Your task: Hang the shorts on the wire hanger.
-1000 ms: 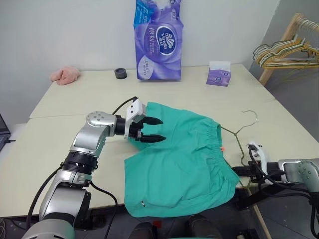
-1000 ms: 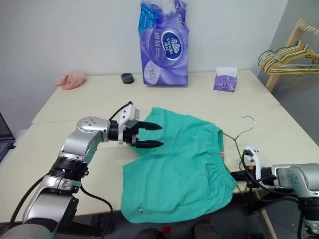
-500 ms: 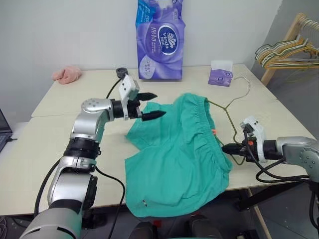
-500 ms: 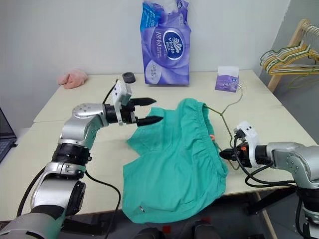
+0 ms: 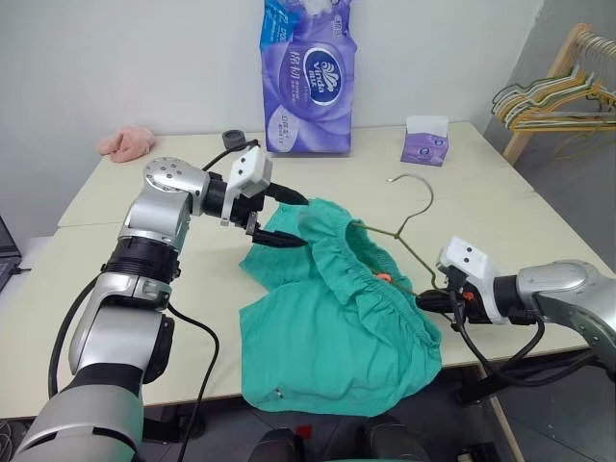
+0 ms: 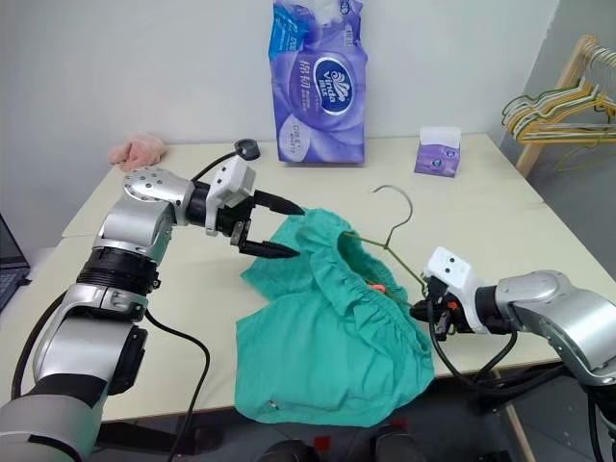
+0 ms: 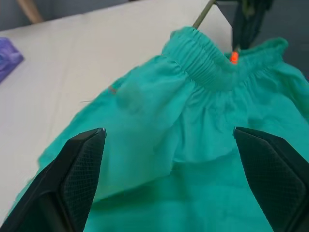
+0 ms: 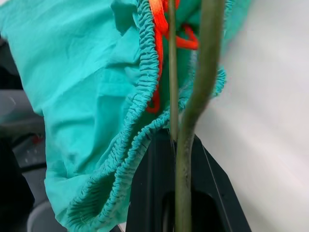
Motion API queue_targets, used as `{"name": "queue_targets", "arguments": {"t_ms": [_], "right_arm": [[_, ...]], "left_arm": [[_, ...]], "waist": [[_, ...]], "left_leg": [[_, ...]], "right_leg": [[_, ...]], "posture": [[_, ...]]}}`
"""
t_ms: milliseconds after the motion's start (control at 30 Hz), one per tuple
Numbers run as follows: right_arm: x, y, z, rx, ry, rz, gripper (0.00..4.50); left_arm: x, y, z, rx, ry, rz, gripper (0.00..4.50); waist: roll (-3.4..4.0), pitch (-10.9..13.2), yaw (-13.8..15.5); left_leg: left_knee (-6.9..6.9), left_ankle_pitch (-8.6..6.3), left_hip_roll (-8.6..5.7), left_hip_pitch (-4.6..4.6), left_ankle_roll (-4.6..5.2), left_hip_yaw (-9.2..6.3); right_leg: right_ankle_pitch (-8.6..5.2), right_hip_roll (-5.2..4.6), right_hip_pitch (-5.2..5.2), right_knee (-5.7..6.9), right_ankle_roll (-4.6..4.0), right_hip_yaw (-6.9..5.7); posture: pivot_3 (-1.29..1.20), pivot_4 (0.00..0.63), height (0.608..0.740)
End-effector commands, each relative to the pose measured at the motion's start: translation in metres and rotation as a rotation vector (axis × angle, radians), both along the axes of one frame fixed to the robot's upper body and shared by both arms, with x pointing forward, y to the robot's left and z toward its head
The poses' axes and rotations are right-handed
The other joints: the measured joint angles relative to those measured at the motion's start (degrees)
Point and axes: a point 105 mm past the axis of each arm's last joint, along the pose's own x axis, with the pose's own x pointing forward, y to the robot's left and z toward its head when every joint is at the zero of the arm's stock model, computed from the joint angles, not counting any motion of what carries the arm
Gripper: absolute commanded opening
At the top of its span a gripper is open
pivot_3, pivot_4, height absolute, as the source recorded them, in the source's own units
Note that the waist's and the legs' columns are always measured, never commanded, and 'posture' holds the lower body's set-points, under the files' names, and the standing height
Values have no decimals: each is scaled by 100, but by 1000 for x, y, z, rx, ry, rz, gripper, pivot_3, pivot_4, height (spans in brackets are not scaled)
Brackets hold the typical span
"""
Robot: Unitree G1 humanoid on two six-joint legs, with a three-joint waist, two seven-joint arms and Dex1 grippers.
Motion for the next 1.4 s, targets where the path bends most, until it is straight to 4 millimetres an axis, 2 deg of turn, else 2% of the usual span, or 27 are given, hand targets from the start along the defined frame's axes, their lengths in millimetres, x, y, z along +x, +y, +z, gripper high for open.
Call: {"name": "queue_targets", "arguments": {"t_ms": [33,133,233,433,700,833,1233,1400], "right_arm": [[-4,5,3,-53,-68,80,0],[-6,6,1,-71,-76,103,0],[-8,10,0,-76,-84,128,0],[-10,12,3,-89,-110,163,0],[-12,15,7,-101,-147,206,0],[-12,17,10,-100,-167,223,0],[-16,22,17,-98,-189,262,0],[-16,21,19,-136,-231,306,0]], "left_arm": [[0,-12,4,26,-67,-61,4471],[0,-17,3,18,-85,-73,4471],[-9,-19,-16,69,-61,-125,4471],[-22,-13,-40,156,-13,-176,4471],[-21,-12,-45,163,5,-179,4471],[-22,-17,-49,134,39,-184,3604],[-32,-20,-62,142,69,-221,27],[-33,-19,-64,145,69,-224,2]], "waist": [[0,0,-1],[0,0,-1],[2,-2,-9],[2,-2,-98],[3,-2,-127],[3,-2,-133],[5,-4,-144],[6,-5,-145]], "left_leg": [[0,0,0,-3,0,0],[6,0,0,-22,0,0],[19,2,0,-71,0,0],[17,1,1,-72,0,-1],[19,2,0,-71,1,-1],[19,2,0,-71,1,-1],[23,2,-1,-70,1,0],[23,2,-1,-70,1,-1]], "right_leg": [[0,0,-2,0,0,0],[0,0,-15,3,0,-1],[2,0,-69,20,-2,0],[3,0,-70,19,-3,1],[3,-1,-68,19,-4,-2],[3,-1,-68,20,-4,-4],[4,-2,-68,24,-4,-1],[4,-1,-68,25,-5,-2]], "posture": [[-184,56,740],[-186,58,740],[-189,60,740],[-196,62,740],[-203,59,740],[-209,58,740],[-217,58,740],[-216,57,740]]}}
